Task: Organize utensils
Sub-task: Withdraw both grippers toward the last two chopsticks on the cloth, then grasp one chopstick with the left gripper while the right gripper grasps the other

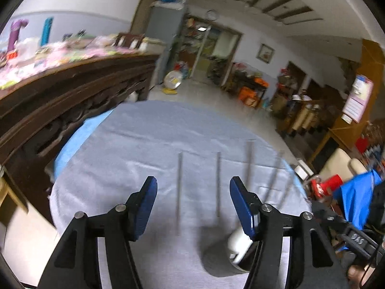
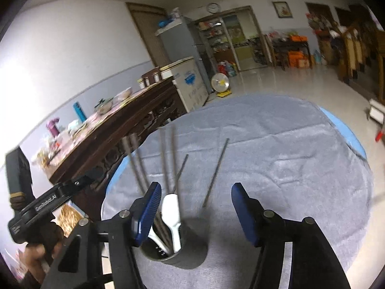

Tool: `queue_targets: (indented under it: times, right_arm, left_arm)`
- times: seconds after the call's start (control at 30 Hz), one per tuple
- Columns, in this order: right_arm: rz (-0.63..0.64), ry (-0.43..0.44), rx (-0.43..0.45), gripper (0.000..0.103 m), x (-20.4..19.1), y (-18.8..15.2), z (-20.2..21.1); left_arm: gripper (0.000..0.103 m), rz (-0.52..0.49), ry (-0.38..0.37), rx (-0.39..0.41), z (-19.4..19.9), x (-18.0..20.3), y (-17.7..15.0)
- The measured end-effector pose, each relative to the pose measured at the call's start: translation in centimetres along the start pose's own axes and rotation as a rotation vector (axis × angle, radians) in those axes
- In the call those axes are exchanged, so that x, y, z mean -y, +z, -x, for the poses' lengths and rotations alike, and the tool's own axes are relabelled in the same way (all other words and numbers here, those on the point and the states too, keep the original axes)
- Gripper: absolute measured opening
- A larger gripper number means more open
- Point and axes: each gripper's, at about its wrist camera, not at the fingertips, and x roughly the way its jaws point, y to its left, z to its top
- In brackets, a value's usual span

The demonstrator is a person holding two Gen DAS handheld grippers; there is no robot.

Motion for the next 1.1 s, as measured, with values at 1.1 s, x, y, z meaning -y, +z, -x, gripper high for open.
queue_targets:
  times: [1.1]
  right_arm:
    - [-0.157,-0.067,-0.614,0.064,11.9,4.5,-19.6]
  left_arm:
    - [0.032,-0.100,0.255,-0.821,-31.1,0.8,4.1]
